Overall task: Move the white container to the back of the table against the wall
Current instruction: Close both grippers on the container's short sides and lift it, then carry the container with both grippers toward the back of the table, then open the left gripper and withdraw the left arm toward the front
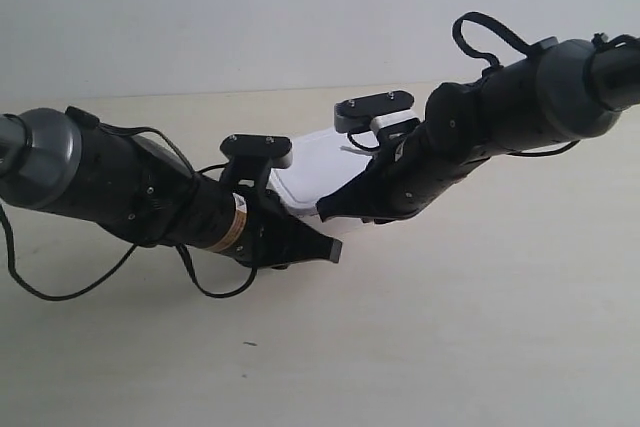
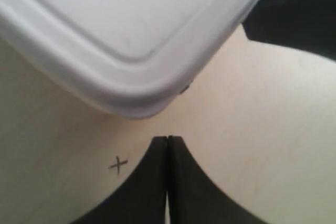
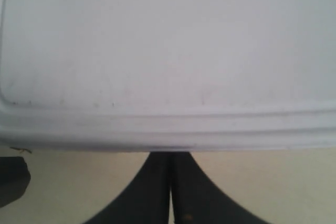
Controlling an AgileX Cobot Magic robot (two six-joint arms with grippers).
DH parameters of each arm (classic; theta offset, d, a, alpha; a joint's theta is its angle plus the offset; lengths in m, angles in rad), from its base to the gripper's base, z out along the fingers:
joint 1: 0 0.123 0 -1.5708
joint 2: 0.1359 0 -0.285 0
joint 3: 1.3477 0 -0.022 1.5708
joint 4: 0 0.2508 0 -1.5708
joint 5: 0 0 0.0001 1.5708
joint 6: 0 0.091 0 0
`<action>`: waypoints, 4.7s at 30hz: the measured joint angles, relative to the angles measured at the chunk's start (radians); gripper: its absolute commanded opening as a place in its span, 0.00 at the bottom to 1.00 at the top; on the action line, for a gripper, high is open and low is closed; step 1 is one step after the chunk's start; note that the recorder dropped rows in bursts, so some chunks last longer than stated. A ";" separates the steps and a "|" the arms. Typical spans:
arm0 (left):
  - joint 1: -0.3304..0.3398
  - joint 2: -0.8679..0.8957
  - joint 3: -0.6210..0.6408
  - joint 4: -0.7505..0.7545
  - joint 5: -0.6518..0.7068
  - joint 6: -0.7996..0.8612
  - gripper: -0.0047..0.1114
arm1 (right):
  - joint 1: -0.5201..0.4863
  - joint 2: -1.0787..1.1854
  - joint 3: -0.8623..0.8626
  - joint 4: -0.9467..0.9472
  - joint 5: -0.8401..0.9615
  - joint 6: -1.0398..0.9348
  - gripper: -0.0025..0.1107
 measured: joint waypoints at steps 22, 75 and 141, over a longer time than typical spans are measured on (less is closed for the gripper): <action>0.000 0.067 -0.133 0.011 0.145 0.004 0.04 | -0.068 0.004 -0.012 -0.019 0.010 0.017 0.02; 0.080 0.244 -0.393 0.011 0.208 0.105 0.04 | -0.127 0.194 -0.311 -0.034 0.078 0.026 0.02; -0.510 -0.777 0.613 -0.112 0.614 -0.026 0.04 | -0.129 0.440 -0.711 0.214 0.123 -0.343 0.02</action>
